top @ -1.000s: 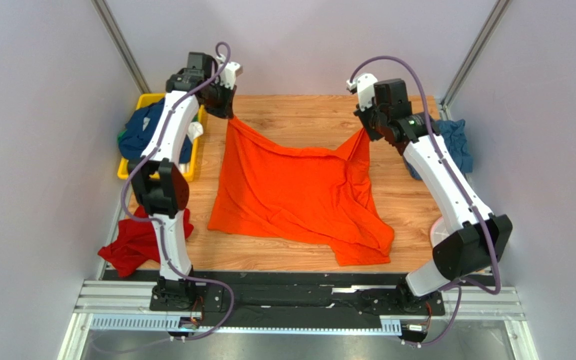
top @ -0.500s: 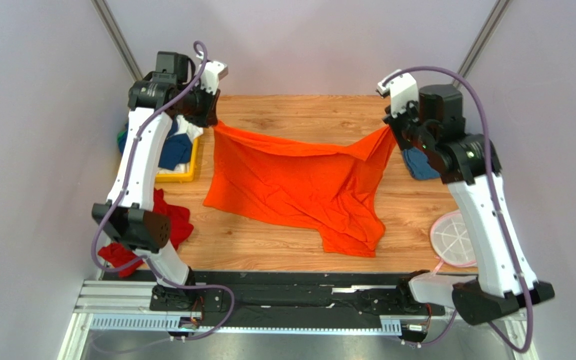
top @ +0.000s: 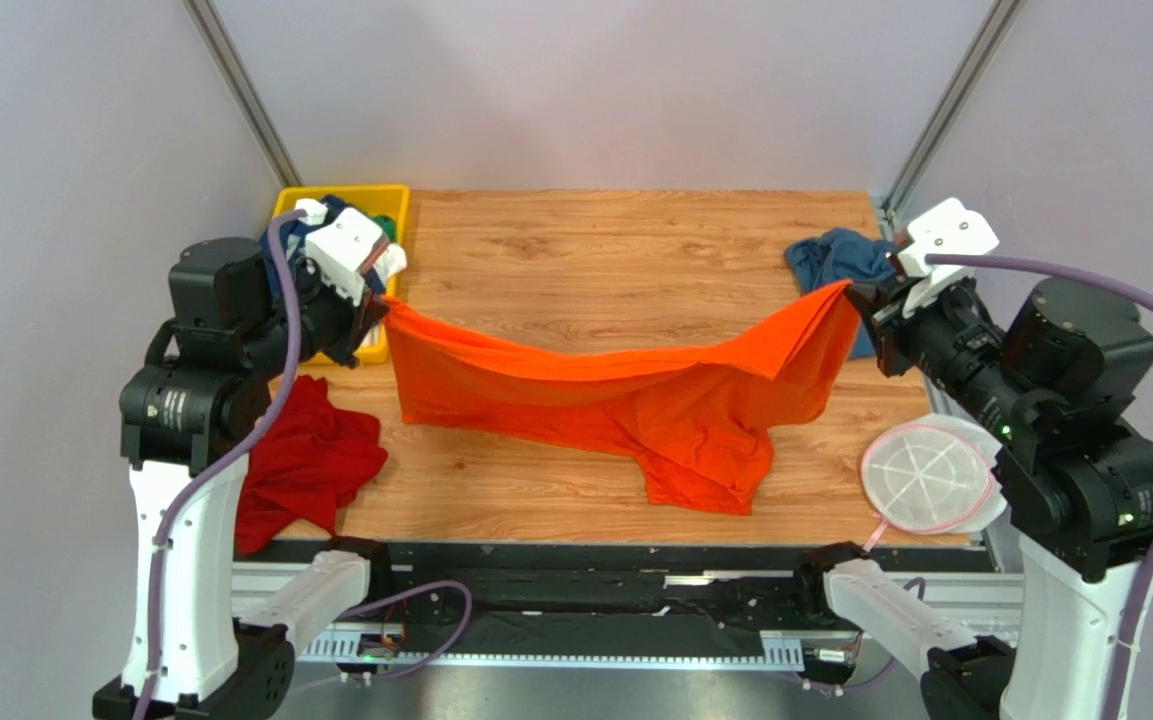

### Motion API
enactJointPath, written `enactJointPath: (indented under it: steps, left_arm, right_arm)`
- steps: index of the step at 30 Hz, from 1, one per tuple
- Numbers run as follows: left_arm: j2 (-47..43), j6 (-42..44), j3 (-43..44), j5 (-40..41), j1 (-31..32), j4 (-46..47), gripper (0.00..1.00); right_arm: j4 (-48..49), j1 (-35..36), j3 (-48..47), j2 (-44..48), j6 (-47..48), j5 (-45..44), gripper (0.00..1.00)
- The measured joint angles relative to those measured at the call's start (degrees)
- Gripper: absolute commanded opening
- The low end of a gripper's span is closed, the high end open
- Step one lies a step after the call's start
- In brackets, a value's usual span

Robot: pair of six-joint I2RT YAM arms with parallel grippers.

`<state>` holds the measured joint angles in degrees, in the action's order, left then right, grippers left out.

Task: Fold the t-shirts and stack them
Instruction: Flatten out the tshirt

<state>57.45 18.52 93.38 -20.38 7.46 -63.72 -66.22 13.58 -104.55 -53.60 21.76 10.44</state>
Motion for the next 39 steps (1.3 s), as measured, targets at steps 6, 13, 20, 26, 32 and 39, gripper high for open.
enactJointPath:
  steps: [6, 13, 20, 26, 32, 39]
  left_arm:
    - [3.67, -4.72, 3.69, 1.46, 0.0, 8.79, 0.0]
    - [15.74, -9.4, 7.52, 4.28, 0.0, 18.01, 0.0]
    - [18.88, -10.97, 10.54, 7.82, 0.0, 20.83, 0.0]
    - [14.93, -10.86, 13.33, 9.01, 0.0, 23.15, 0.0]
    - [5.57, -10.08, 10.71, 8.98, 0.0, 23.12, 0.0]
    - [-5.92, -8.68, 5.31, 9.18, 0.0, 22.62, 0.0]
  right_arm:
    - [7.43, -0.07, -9.18, -6.32, -2.84, -2.82, 0.0]
    - [20.72, -0.17, -9.97, -15.67, -1.55, -8.85, 0.0]
    - [24.92, -0.17, -12.17, -23.85, 4.11, -14.56, 0.0]
    - [24.35, -0.17, -21.4, -24.26, 4.85, -15.54, 0.0]
    - [20.52, -0.15, -22.97, -15.74, 4.87, -15.47, 0.0]
    - [14.19, -0.15, -20.52, -5.05, 5.09, -15.54, 0.0]
